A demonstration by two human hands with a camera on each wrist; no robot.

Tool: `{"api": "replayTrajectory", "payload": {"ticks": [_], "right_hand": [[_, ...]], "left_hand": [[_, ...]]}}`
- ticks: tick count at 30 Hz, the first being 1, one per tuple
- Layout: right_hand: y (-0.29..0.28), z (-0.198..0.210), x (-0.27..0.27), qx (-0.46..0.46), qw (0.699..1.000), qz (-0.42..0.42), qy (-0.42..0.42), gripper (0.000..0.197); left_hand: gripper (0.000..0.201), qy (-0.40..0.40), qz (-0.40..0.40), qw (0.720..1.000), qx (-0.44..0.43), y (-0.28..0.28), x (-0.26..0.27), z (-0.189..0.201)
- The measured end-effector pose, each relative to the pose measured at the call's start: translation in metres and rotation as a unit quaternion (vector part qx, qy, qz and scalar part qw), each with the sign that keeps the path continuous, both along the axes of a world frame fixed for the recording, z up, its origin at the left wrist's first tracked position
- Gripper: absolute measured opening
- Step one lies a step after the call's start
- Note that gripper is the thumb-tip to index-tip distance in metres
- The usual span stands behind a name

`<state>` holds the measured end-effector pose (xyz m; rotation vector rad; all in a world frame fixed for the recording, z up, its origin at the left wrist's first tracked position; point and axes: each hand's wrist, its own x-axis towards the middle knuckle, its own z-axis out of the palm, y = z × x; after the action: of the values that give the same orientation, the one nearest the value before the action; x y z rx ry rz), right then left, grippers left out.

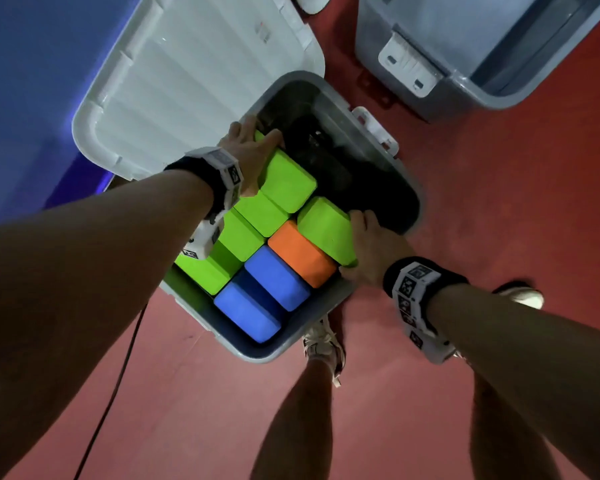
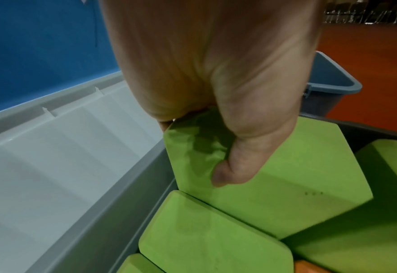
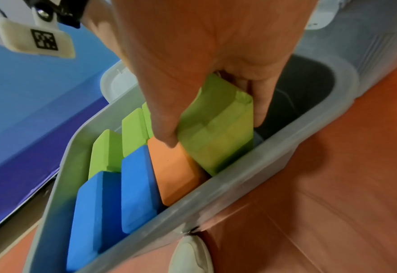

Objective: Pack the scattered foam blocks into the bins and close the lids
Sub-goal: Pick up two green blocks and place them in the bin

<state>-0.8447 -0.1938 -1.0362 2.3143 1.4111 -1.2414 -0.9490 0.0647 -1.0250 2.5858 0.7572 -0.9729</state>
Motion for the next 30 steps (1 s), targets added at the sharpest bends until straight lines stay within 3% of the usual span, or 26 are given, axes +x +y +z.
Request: {"api": "replayTrajectory", "payload": {"ticks": [3,9,13,16,19,26,30], "right_hand": [[0.004,-0.009,-0.002,-0.021,0.999,-0.031,0.016,0.091],[0.012,-0.038,-0.028,-0.032,0.998,0.051,0.001,0.084],[0.018,-0.059,-0.034,-0.064,0.997,0.030,0.007,0.076],[0.020,-0.072,-0.029,-0.080,0.996,0.016,0.030,0.062],[0.025,-0.083,-0.025,-0.092,0.995,0.031,0.035,0.065],[0.034,-0.081,-0.034,-0.098,0.992,0.061,-0.049,0.060],[0.040,-0.068,-0.031,-0.099,0.992,0.048,-0.055,0.051]], "left_hand": [[0.087,0.004,-0.020,1.000,-0.013,0.002,0.001,-0.014],[0.101,0.116,-0.046,0.991,-0.051,0.002,-0.005,-0.045],[0.080,0.062,-0.024,0.998,0.000,-0.011,-0.016,-0.066],[0.081,0.062,-0.024,0.998,0.006,-0.019,-0.013,-0.079],[0.080,0.082,-0.018,0.996,0.008,-0.018,-0.009,-0.084],[0.065,0.016,-0.007,0.998,0.062,-0.035,-0.020,-0.076],[0.072,-0.021,-0.004,0.997,0.078,-0.048,-0.025,-0.071]]}}
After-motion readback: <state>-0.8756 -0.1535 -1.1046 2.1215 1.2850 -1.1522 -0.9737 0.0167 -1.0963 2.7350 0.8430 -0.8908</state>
